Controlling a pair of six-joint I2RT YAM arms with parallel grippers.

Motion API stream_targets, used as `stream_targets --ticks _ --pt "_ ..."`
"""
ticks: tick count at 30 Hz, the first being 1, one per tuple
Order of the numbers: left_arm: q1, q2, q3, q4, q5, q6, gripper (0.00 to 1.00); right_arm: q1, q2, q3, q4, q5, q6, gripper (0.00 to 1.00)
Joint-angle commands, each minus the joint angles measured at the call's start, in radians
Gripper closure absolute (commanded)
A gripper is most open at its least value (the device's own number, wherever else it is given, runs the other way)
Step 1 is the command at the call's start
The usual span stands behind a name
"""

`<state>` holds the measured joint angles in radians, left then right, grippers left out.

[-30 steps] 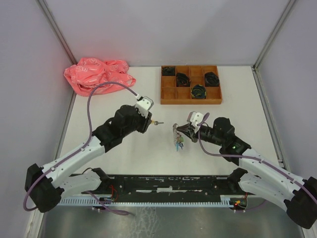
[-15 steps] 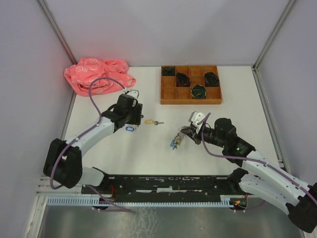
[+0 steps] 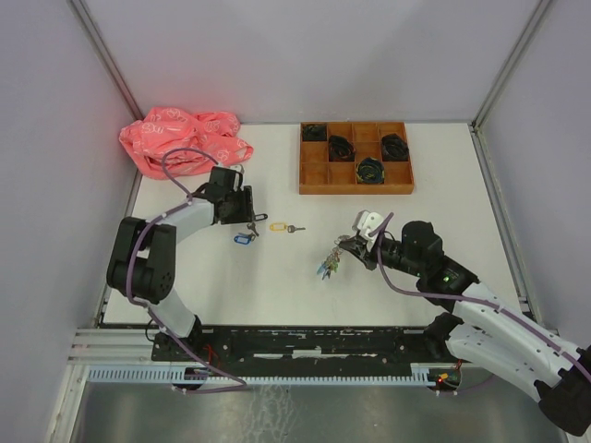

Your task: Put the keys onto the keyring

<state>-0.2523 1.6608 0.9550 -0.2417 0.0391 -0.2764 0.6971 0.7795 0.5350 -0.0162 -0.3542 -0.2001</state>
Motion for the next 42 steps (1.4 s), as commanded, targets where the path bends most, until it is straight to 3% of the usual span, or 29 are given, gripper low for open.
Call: stream_targets --ticks 1,10,26,35,39,42 --pt "0.013 0.051 0.053 0.104 0.109 -0.018 0.42 -0.004 0.002 0.028 0.074 -0.018 -0.01 0.99" --pt "0.013 0.092 0.029 0.117 0.188 -0.052 0.56 -0.005 0.01 0.038 0.056 -0.035 -0.013 0.99" --pt "0.013 -0.001 -0.066 0.149 0.203 -0.109 0.67 -0.005 0.017 0.046 0.053 -0.06 -0.013 0.99" --pt "0.012 0.008 -0.067 0.158 0.211 -0.111 0.81 -0.005 0.023 0.046 0.057 -0.063 -0.011 0.99" --pt "0.011 0.0 -0.065 0.153 0.212 -0.112 0.96 -0.005 0.022 0.046 0.055 -0.066 -0.01 0.99" --pt "0.01 -0.037 -0.061 0.121 0.21 -0.104 0.97 -0.004 0.018 0.045 0.057 -0.065 -0.012 0.99"
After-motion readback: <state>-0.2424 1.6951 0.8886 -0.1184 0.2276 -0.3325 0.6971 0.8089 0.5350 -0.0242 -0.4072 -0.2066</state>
